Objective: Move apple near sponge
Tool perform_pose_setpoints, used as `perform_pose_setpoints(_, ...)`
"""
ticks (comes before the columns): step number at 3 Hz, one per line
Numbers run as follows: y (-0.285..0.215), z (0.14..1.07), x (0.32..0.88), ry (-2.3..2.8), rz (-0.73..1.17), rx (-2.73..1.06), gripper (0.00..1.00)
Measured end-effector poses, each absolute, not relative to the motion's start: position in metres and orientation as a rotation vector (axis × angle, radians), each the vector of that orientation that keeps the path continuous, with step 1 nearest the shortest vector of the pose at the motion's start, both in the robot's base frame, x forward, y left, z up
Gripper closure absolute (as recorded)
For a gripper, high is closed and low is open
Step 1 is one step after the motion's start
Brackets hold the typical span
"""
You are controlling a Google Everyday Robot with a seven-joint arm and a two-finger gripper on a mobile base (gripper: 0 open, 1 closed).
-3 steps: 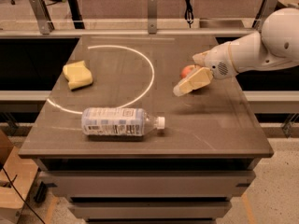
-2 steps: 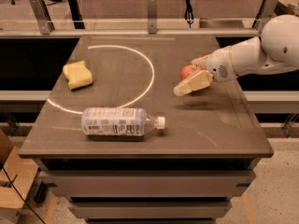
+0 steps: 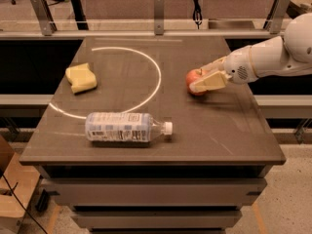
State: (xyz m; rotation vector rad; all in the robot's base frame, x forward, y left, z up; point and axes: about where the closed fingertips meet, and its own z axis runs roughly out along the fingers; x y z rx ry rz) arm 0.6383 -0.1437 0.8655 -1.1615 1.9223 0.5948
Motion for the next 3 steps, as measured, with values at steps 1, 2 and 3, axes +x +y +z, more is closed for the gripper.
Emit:
perform_pose_setpoints(1,-0.140,0.874,0.633,1.896,0.591,-1.176,0.75)
perform_pose_setpoints(2,-0.132,0.888,0.628,1.864,0.589,-1.186,0.97)
perform_pose_setpoints(3,-0.127,0.940,0.624,1.798,0.540,-1.198,1.00)
